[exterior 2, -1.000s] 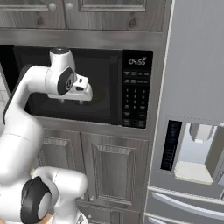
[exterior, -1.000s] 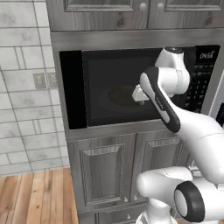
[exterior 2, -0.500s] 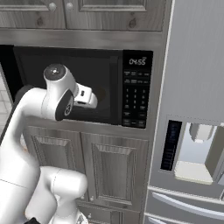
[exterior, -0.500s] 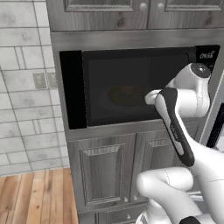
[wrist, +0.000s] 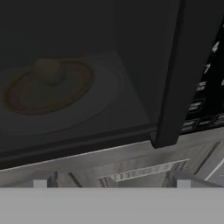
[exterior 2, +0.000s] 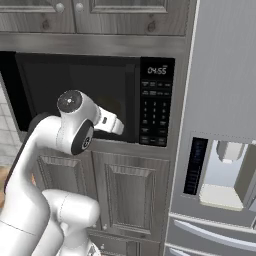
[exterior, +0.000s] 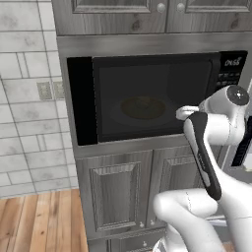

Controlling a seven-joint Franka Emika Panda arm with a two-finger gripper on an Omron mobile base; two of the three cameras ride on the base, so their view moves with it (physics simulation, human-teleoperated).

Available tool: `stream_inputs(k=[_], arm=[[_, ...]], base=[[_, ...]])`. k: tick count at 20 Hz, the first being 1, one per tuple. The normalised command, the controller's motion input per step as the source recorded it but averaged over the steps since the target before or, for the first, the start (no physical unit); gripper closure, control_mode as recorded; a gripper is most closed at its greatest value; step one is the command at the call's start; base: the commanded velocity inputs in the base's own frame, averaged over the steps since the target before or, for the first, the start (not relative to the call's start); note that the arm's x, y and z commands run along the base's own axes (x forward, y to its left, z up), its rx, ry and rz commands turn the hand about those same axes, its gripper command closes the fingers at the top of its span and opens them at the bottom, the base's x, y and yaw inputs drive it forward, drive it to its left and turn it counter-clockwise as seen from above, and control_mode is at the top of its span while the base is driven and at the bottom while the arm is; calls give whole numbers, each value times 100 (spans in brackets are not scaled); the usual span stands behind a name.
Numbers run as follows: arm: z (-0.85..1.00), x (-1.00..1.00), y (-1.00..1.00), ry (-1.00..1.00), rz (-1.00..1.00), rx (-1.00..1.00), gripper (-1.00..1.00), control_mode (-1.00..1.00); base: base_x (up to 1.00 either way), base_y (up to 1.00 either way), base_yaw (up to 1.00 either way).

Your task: Retrieve the reheated potato from the microwave, then place the potato, cheese, and condiment on the cutting board.

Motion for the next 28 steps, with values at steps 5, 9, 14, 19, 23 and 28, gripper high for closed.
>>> stream_inputs(k=[5,9,14,19,23,28], arm=[[6,14,-46,12,-2,0,-100,-100],[3,19,-45,9,0,0,-100,-100],[2,26,-33,2,0,2,-100,-100],[5,33,-5,-4,0,2,-100,-100],[5,38,-5,0,0,0,-100,-100],[4,34,-17,0,0,0,-100,-100]], base=[[0,0,0],[0,0,0],[0,0,0],[0,0,0],[0,0,0],[0,0,0]])
